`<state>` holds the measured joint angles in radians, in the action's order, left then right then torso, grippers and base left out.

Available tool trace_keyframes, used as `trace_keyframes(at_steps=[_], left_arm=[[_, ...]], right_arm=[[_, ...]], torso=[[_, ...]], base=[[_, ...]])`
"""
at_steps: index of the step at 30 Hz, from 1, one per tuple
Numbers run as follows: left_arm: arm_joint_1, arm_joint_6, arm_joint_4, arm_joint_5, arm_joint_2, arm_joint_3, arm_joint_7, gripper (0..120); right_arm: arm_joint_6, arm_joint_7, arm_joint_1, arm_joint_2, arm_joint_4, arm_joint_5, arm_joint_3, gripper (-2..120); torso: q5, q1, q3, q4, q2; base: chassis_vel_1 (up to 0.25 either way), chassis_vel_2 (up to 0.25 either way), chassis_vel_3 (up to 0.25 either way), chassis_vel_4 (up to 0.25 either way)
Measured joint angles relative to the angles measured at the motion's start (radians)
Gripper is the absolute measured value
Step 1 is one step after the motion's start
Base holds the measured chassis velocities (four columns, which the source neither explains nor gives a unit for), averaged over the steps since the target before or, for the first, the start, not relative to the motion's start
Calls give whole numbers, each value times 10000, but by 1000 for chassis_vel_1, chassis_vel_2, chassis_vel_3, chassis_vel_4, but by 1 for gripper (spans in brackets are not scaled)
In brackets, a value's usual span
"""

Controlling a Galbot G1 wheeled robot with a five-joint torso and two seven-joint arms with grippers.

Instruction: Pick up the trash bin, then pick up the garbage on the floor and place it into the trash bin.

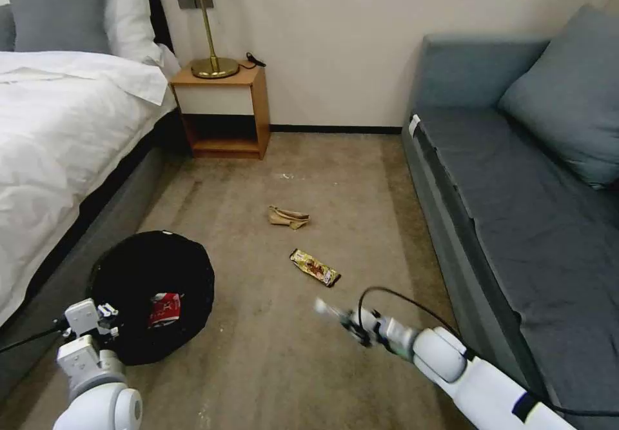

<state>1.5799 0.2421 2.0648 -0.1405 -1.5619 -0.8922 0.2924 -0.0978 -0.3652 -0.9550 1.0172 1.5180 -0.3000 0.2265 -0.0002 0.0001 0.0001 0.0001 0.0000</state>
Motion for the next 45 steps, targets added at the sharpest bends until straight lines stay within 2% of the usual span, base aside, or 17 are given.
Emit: trace_keyframes(at_steps=[2,5,7,8,10,18,22,25,26,31,34,35,36,39,41,44,45], left_arm=[[1,0,0,27,-32,17,-4,3],[18,106,26,-74,-154,73,-66,3],[18,140,30,-124,-174,75,-86,3],[-10,171,27,-145,-232,71,-87,3],[-44,202,9,-167,-282,118,-116,3],[-62,253,7,-164,-384,122,-153,3],[-5,244,-10,-115,-461,133,-163,3],[1,241,-10,-114,-461,135,-163,3],[61,230,112,-109,-462,168,-173,3],[129,221,285,-51,-473,218,-186,3],[213,206,375,-8,-473,229,-191,3],[233,205,408,-2,-472,228,-194,3],[233,205,408,-2,-472,228,-194,3],[184,204,392,9,-469,218,-200,3],[170,204,355,9,-468,218,-202,3],[164,204,345,10,-467,214,-203,3],[154,204,337,10,-465,208,-205,3]], right_arm=[[-164,19,134,75,66,-438,228,23],[-1212,164,1016,899,38,-2445,1527,23],[-1329,120,1129,1029,5,-2610,1656,23],[-1592,-29,1374,1344,-135,-2917,1955,23],[-1810,-96,1673,1853,-165,-3189,2342,23],[-1990,387,2357,2694,-393,-3547,3334,23],[-2040,660,2792,3428,-1044,-3559,3975,23],[-2049,699,2836,3509,-1122,-3556,4038,23],[-2064,1316,3290,4135,-1789,-3447,4659,23],[-2049,2168,3494,4559,-2284,-3254,5008,23],[-1980,2294,3440,4685,-2440,-3036,4961,24],[-1796,2416,3394,4662,-2414,-2937,4956,30],[-1796,2416,3394,4662,-2414,-2937,4956,30],[-756,3065,3204,4397,-1924,-2809,4972,43],[-615,3080,3165,4333,-1856,-2795,4972,51],[-569,3070,3158,4300,-1818,-2797,4967,57],[-564,2988,3158,4265,-1796,-2798,4937,67]], torso=[[0,0,0,1,1],[2,0,0,4,0],[3,0,0,3,0],[-13,0,1,-4,-1],[5,0,-1,-1,0],[0,0,-1,2,0],[-3,0,0,0,0],[-1,0,-1,0,0],[0,0,-1,1,0],[0,-1,-1,-1,0],[1,0,0,0,0],[0,0,0,0,0],[0,0,0,0,0],[2,0,-1,-2,0],[2,-1,-1,-1,0],[2,0,-1,-1,0],[2,-1,-1,-2,0]], base=[[0,0,0,0],[0,0,0,0],[0,0,0,0],[0,0,0,0],[0,0,0,0],[0,0,0,0],[0,0,0,0],[0,0,0,0],[0,0,0,0],[0,0,0,0],[0,0,0,0],[0,0,0,0],[0,0,0,0],[0,0,0,0],[0,0,0,0],[0,0,0,0],[0,0,0,0]])
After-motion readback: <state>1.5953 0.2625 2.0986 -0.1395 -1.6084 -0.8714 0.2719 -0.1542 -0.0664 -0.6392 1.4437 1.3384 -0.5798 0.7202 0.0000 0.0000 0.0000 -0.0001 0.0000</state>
